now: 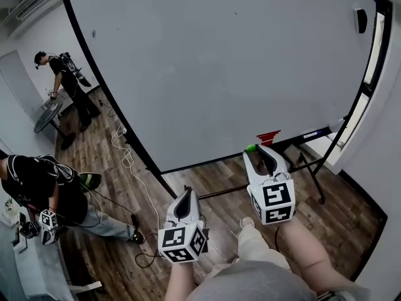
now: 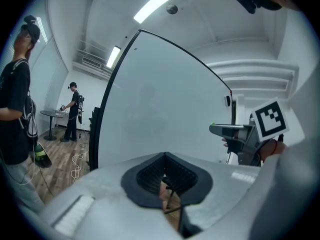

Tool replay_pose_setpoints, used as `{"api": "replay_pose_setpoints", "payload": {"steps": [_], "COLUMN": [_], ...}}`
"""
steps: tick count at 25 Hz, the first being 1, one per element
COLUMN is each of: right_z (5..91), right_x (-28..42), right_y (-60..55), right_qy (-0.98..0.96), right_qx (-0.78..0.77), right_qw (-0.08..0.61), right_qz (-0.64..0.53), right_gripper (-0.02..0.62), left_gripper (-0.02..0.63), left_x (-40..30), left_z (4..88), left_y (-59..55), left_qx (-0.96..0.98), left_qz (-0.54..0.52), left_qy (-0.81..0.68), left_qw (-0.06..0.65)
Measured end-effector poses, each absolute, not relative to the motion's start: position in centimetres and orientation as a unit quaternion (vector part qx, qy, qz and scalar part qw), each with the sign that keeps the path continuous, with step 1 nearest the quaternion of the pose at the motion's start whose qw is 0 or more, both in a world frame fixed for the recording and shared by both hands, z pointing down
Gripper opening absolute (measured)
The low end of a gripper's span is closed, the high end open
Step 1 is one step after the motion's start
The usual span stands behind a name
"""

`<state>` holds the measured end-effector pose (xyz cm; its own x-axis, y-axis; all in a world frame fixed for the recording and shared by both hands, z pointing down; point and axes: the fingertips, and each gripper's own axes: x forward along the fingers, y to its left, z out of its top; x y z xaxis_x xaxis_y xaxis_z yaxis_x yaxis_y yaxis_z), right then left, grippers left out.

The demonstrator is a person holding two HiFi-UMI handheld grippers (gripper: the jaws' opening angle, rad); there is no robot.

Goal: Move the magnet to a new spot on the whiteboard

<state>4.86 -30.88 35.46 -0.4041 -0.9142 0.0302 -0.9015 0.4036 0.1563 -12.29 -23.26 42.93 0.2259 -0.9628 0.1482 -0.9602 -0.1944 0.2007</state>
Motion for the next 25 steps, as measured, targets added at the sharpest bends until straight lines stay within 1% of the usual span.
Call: {"api": "replay_pose_setpoints", "payload": {"steps": [6, 13, 25], "right_z": [35.3, 35.1, 34.1], "right_x": [3.7, 0.6, -8.7], "right_y": [-29.4, -29.9, -33.6], "right_qy": [-0.841, -0.858, -0.888], "right_qx": [0.534, 0.507, 0.453], "right_qw": [0.056, 0.057, 0.035], "right_qz": [-0.058, -0.06, -0.073], "right_gripper": [0.121, 0.121, 0.121], "left_gripper": [0.005, 0.004, 0.005], "left_x": [-13.5, -15.5, -24.1], "left_z": [42.9, 43.2, 43.8], "left_y": [-22.5, -21.7, -21.8], "left_qx": [0.765, 0.747, 0.701], "left_qz": [-0.014, -0.019, -0.007], "left_qy": [-0.631, -0.65, -0.7], "left_qw": [0.129, 0.138, 0.132]}}
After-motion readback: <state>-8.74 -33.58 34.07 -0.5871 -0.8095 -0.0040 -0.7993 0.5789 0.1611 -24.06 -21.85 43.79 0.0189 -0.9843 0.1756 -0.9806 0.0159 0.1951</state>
